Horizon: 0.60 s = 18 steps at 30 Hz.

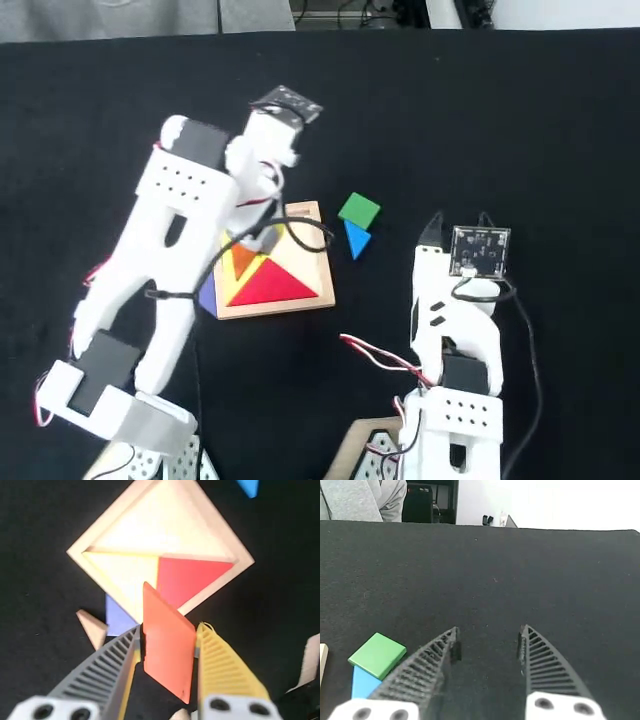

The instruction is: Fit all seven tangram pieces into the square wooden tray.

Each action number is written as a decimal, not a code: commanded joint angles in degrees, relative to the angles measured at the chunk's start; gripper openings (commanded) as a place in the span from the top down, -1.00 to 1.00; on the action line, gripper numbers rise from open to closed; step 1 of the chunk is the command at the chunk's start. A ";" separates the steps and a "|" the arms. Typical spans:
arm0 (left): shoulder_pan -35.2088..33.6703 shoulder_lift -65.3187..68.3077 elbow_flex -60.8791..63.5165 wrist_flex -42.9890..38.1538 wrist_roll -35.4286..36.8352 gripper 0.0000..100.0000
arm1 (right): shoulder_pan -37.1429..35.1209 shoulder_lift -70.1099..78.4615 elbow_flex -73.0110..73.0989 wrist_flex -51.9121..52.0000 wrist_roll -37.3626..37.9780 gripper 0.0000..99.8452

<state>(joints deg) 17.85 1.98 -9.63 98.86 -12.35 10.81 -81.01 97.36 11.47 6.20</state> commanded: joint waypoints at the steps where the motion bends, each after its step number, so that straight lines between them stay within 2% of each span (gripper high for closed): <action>1: 3.91 -2.02 -0.75 -4.48 7.82 0.66 | 0.97 -0.13 -1.10 -1.58 -0.70 0.60; 5: 6.81 -1.93 3.03 -9.76 18.20 0.66 | 1.05 -0.13 -1.19 -1.58 -0.70 0.60; 13: 12.18 -1.93 11.82 -20.31 34.02 0.66 | 2.46 -0.13 -1.36 -1.58 -0.79 0.60; 18: 12.09 -1.93 14.37 -25.14 40.44 0.66 | 2.37 -0.13 -1.36 -1.58 -0.79 0.60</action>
<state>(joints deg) 29.63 1.98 4.00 77.49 23.52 12.66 -81.01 97.36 11.47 6.11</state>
